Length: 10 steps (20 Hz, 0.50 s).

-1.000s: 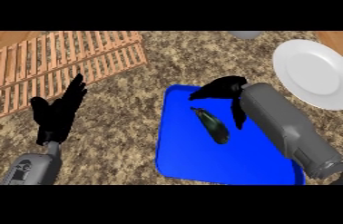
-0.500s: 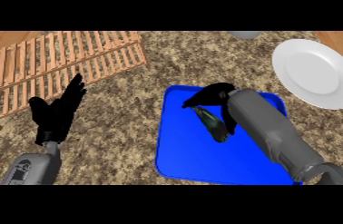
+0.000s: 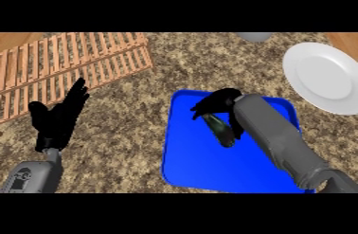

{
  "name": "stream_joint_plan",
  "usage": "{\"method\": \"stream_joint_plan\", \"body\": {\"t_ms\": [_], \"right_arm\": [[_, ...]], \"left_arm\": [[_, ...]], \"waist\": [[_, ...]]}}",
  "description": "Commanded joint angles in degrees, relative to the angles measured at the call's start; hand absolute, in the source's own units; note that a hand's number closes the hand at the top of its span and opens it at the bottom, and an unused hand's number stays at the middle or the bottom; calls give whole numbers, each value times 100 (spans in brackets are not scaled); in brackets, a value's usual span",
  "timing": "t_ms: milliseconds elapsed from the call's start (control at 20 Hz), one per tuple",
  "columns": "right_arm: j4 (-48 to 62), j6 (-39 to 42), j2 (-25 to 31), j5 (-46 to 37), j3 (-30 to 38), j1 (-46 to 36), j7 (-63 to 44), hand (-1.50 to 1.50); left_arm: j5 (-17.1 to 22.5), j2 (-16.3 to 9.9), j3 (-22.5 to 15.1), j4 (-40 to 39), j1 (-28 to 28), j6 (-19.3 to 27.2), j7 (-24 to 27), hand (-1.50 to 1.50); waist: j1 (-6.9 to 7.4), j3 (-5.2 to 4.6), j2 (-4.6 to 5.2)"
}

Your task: Pick the eggplant from the tray and place it in the plate

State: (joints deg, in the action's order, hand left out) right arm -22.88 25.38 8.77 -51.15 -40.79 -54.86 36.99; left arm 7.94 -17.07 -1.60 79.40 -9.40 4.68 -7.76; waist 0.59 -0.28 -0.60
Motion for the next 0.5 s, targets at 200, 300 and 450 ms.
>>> {"method": "stream_joint_plan", "body": {"t_ms": [200, 300, 450], "right_arm": [[-238, 10, -152, -350, -315, 417, 660, 150], [-136, 273, -192, -255, -231, 370, 690, 150], [-103, 18, -256, -224, -55, 447, 529, 150]], "left_arm": [[105, -210, 319, -233, -204, -246, 28, 0], [-27, -50, 108, 126, -70, -53, -215, 0], [-36, -5, 60, 425, 235, -56, -255, 0]], "waist": [[-36, 27, 68], [3, 29, 60], [36, 30, 63]]}}
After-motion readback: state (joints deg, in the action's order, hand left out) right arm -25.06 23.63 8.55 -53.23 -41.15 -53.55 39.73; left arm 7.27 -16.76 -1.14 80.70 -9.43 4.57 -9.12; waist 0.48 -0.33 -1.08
